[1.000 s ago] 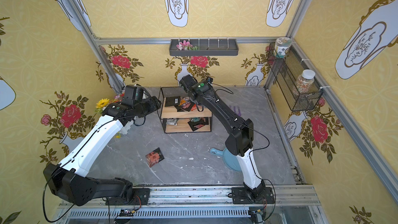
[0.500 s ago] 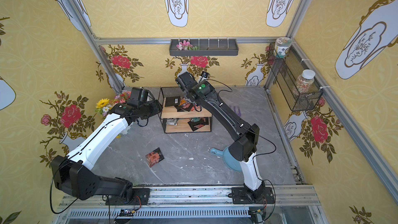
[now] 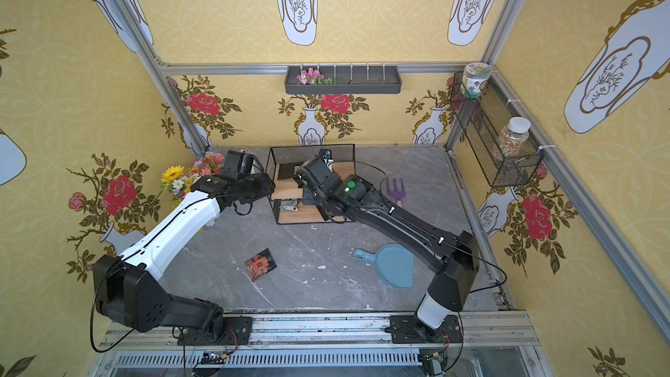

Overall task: Remove the tea bags from the shelf
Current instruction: Pick up the tea bag from the shelf, then place the tea bag at the center of the board.

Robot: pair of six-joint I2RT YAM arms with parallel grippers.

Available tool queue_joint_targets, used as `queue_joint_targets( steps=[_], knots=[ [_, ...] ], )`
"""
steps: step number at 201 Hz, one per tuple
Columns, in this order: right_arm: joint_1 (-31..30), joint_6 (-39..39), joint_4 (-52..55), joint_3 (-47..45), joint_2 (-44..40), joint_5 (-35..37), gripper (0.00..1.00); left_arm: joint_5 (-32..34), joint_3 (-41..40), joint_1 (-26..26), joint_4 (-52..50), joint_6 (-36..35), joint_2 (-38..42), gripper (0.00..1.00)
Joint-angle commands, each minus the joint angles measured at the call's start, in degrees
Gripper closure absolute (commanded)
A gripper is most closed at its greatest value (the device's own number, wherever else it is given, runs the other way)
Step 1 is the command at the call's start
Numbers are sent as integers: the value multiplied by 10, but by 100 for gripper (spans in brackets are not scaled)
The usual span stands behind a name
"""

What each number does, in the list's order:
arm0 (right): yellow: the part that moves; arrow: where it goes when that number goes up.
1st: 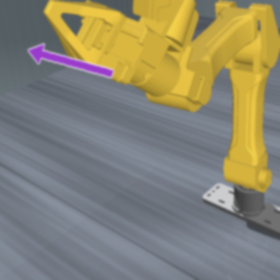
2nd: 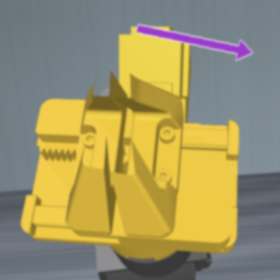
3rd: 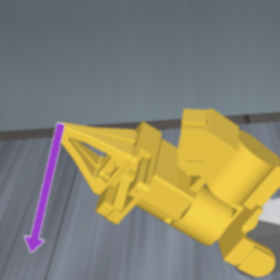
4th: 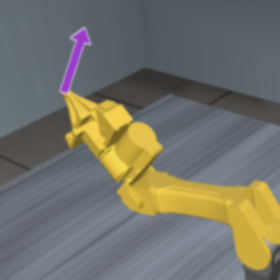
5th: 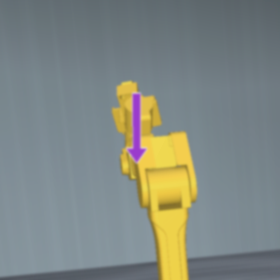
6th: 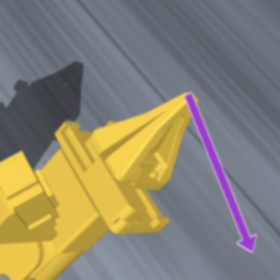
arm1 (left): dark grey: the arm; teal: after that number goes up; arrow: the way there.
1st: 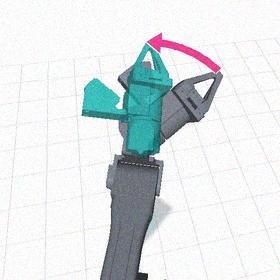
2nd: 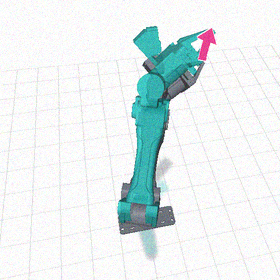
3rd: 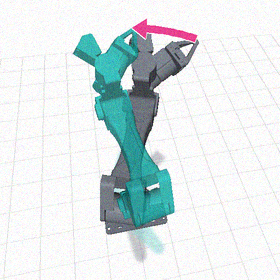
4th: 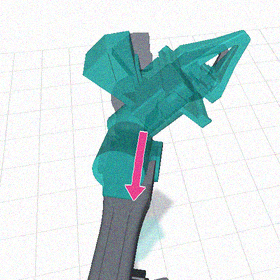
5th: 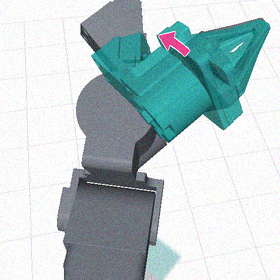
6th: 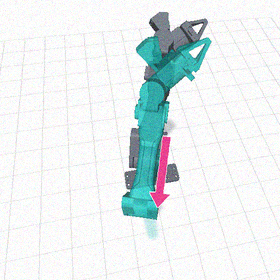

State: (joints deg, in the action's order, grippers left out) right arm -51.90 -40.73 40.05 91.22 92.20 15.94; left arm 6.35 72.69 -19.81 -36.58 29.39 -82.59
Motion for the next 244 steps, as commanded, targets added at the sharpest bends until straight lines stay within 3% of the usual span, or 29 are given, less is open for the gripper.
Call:
queue_joint_targets(
  steps=[1, 92, 152, 177, 244],
  knots=[
    [-25, 45, -80, -67, -29, -53, 100, -7, -8, -2, 12, -5, -2, 48],
    [-60, 13, -118, -146, -45, -85, 100, 3, -57, -9, 49, 2, -2, 45],
    [-67, 31, -165, -182, -29, -168, 100, 13, -85, -13, 53, 10, 2, 49],
    [-78, 50, -190, -188, 3, -216, 100, 15, -94, -16, 53, 12, 4, 51],
    [-134, 101, -209, -133, 140, -248, 100, 16, -91, -17, 52, 10, 5, 52]
  ],
)
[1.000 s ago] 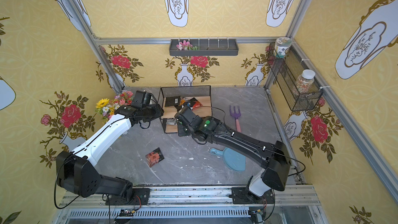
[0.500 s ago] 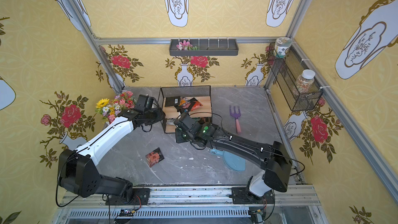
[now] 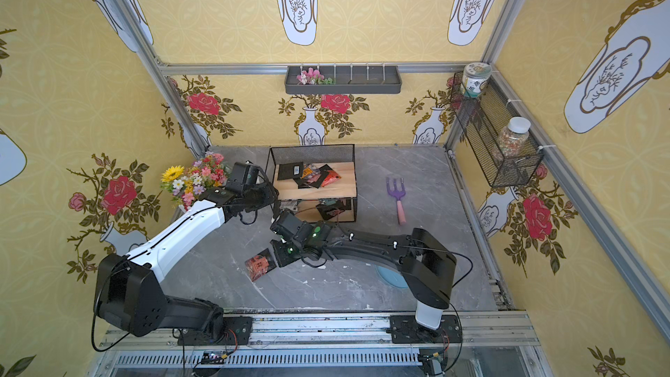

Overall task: Remove the tea bags from the shelf
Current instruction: Place the tea bag at the center of the board.

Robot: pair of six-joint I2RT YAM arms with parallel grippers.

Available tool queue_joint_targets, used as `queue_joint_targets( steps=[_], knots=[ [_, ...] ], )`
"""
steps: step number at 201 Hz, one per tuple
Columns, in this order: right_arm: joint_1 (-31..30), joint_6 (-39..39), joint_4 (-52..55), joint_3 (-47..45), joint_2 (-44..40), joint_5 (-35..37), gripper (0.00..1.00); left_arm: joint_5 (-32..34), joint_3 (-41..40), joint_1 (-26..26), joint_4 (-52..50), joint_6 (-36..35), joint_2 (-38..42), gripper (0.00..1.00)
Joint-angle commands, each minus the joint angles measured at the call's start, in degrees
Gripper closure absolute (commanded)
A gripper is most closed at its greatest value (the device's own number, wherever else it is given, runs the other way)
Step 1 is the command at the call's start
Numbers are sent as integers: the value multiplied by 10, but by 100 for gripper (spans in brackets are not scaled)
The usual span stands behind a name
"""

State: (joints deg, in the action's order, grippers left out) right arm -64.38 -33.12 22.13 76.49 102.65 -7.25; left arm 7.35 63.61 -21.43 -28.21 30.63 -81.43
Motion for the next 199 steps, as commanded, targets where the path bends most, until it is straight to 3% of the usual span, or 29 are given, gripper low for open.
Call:
queue_joint_targets(
  steps=[1, 58, 79, 88, 117, 154, 199],
  knots=[
    [-10, 25, -31, 14, 37, -16, 100, 6, -1, -1, -32, -2, -7, 52],
    [-35, 68, -13, 88, 133, 6, 100, 2, 0, -2, -37, -5, -4, 53],
    [-46, 76, -2, 100, 149, 42, 75, 3, 0, -2, -39, -5, -3, 53],
    [-46, 76, -3, 97, 151, 55, 70, 3, 0, -2, -39, -4, -2, 53],
    [-45, 82, 6, 99, 161, 92, 68, 0, 2, -3, -40, -3, -1, 53],
    [-46, 90, 15, 112, 167, 96, 58, -1, 5, -4, -43, -3, 0, 53],
    [-47, 79, -7, 41, 57, 127, 49, -2, 9, -4, -44, -2, -3, 53]
  ],
)
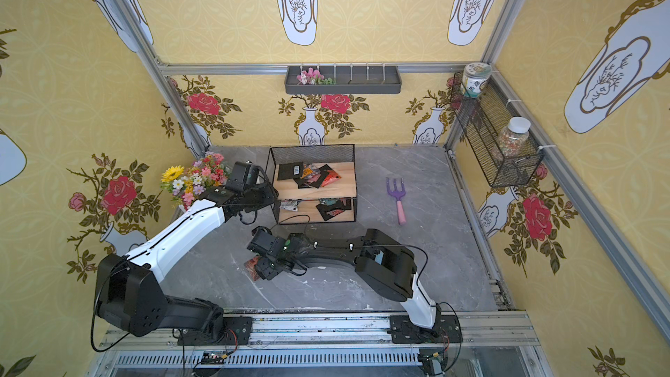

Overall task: Remove the tea bags from the shelf
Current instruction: Place the tea bag at the center of the board, then pick up the tea bag from the shelf.

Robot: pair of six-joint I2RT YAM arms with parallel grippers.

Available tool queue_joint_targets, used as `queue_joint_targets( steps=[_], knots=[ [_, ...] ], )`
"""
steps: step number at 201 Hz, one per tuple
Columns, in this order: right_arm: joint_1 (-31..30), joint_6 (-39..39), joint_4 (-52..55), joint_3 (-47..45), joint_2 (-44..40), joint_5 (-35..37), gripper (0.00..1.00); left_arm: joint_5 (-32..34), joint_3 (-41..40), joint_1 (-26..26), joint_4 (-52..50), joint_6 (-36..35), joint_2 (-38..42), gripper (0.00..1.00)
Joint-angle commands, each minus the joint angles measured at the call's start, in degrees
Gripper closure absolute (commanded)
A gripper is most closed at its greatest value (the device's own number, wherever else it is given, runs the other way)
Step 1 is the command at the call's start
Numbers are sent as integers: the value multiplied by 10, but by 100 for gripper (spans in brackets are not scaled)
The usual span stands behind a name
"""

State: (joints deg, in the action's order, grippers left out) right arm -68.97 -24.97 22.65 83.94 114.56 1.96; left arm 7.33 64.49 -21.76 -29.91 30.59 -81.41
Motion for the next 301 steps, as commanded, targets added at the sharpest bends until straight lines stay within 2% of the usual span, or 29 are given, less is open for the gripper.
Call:
queue_joint_targets(
  steps=[1, 39, 60, 73, 91, 115, 163, 254, 301],
  knots=[
    [-1, -4, -11, -36, -66, 37, 48, -1, 0, 0, -27, -2, -3, 53],
    [23, -37, 52, -60, -193, 124, 46, 2, 3, -1, -30, -3, -5, 53],
    [75, -62, 107, -30, -225, 139, 45, 2, 3, -1, -31, -3, -6, 54],
    [120, -78, 125, -3, -226, 120, 45, 2, 5, -2, -31, -2, -6, 53],
    [177, -104, 158, 56, -199, 105, 46, 1, 6, -2, -31, -3, -7, 54],
    [218, -139, 238, 171, -136, 118, 46, 2, 7, -2, -32, -5, -9, 54],
    [255, -146, 310, 352, -12, 119, 46, 2, 12, -2, -33, -9, -12, 54],
    [266, -137, 282, 482, 100, 77, 49, 1, 10, -2, -33, -9, -14, 54],
    [268, -141, 246, 506, 138, 62, 49, -1, 8, -2, -34, -9, -16, 54]
  ],
)
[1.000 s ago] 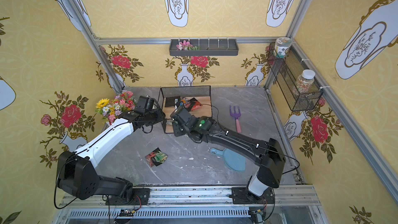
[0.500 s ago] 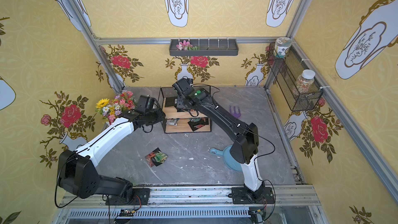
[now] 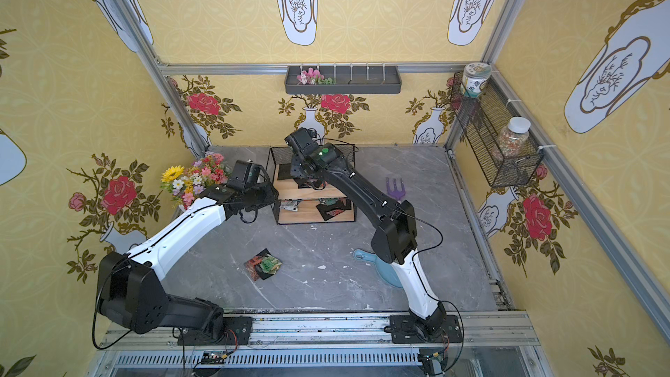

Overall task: Remove the tea bags from the shelf
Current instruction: Pick up the tea bag from the shelf.

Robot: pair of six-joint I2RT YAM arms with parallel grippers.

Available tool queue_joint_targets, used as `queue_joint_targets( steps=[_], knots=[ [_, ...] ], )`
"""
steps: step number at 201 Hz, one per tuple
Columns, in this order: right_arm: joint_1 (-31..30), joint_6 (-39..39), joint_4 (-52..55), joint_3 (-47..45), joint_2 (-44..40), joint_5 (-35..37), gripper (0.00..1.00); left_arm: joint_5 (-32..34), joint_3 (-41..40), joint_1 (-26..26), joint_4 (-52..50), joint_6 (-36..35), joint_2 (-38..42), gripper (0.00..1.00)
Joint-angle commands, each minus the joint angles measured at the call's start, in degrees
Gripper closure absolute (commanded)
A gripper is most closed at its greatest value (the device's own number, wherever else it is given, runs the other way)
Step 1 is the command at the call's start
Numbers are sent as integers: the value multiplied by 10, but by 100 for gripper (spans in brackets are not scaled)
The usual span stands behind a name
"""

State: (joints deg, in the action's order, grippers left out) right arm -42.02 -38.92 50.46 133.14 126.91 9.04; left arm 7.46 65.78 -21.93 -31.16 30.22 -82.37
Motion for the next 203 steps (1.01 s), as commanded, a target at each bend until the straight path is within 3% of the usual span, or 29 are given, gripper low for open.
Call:
queue_joint_targets(
  steps=[1, 138, 203],
  knots=[
    [-2, -1, -32, 15, 15, -9, 49, -3, -5, 0, -21, -5, -7, 54],
    [-2, 58, -45, 79, 98, 32, 43, -7, -7, -2, -21, -3, -1, 55],
    [-12, 64, -21, 49, 109, 64, 47, -5, -4, -2, -23, -3, 2, 54]
  ],
)
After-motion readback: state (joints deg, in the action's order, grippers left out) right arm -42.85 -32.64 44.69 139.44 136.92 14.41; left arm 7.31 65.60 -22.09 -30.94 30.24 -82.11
